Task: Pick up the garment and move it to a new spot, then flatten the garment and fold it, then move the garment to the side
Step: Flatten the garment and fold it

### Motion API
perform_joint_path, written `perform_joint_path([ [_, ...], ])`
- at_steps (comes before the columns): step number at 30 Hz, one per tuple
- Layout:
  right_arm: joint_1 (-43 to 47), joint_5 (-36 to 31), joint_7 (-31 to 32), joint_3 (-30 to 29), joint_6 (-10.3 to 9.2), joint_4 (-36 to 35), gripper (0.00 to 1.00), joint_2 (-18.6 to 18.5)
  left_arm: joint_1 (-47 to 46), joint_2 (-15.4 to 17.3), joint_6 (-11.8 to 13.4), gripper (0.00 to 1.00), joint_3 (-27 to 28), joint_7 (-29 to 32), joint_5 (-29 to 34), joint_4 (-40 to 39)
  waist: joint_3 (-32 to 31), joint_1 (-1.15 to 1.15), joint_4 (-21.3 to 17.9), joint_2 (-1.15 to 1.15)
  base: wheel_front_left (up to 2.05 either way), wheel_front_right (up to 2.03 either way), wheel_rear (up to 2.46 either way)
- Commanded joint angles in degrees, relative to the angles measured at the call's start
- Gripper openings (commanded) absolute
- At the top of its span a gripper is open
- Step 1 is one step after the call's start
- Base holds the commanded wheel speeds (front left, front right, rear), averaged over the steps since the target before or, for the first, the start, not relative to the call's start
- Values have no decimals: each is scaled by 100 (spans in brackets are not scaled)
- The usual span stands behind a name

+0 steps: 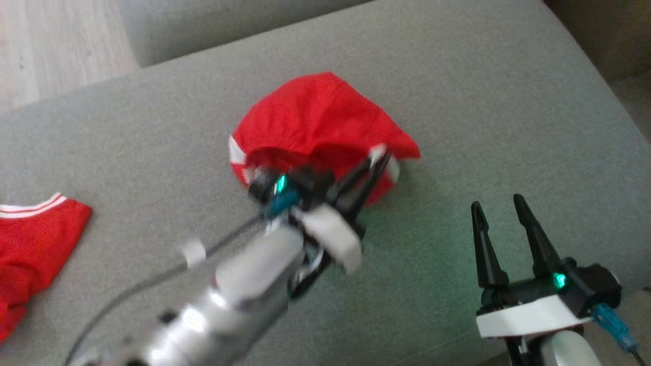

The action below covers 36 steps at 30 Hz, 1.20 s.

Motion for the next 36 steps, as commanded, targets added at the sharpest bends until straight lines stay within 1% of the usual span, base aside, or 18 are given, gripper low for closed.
perform_joint_path([
  [1, 31, -30, -21, 136, 26, -157, 100, -37, -716, -6, -40, 0, 118, -52, -28, -275, -172, 0, 15, 0, 0, 0, 0],
  [4, 126, -66, -21, 138, 26, -138, 100, -37, -1441, -6, -105, 0, 146, 2, -140, -372, -390, 0, 56, 0, 0, 0, 0],
  [7, 231, -120, -21, 144, 26, -124, 100, -37, -2184, -6, -143, 0, 239, 59, -137, -196, -600, 0, 137, 0, 0, 0, 0],
  [9, 299, -148, -21, 134, 26, -119, 100, -37, -2511, 18, -169, 0, 313, 94, -159, -10, -732, 0, 202, 0, 0, 0, 0],
  [11, 353, -159, -21, 95, 26, -134, 100, -37, -2642, 112, -196, 0, 336, 155, -224, 122, -824, 0, 285, 0, 0, 0, 0],
  [15, 470, -167, -21, -10, 26, -190, 100, -37, -2415, 441, -225, 0, 205, 259, -295, 380, -886, 0, 565, 0, 0, 0, 0],
  [16, 514, -184, -21, -26, 26, -195, 100, -37, -2091, 579, -237, 0, 145, 304, -459, 461, -854, 0, 743, 0, 0, 0, 0],
  [21, 441, -181, -21, -88, 26, -206, 100, -37, -1427, 954, -252, 0, -45, 298, -825, 446, -577, 0, 1175, 0, 0, 0, 0],
  [25, 250, -65, -21, -253, 26, -71, 100, -37, -1279, 1233, -254, 0, -189, 220, -1047, 356, -361, 0, 1437, 0, 0, 0, 0],
  [26, 186, 45, -21, -405, 26, 21, 100, -37, -1289, 1278, -254, 0, -202, 194, -1091, 344, -314, 0, 1489, 0, 0, 0, 0],
  [27, 186, 45, -21, -405, 26, 21, 100, -37, -1289, 1278, -254, 0, -202, 194, -1091, 344, -314, 0, 1489, 0, 0, 0, 0],
  [28, 94, 97, -21, -543, 26, 107, 100, -37, -1313, 1312, -254, 0, -215, 164, -1124, 326, -268, 0, 1541, 0, 0, 0, 0],
  [32, -368, -96, -21, -792, 26, 592, 100, -37, -1438, 1409, -255, 0, -303, 82, -1222, 240, -103, 0, 1692, 0, 0, 0, 0],
  [36, -977, -444, -21, -864, 26, 1397, 100, -45, -1552, 1438, -255, 0, -405, 24, -1289, 202, 25, 0, 1785, 0, 0, 0, 0],
])
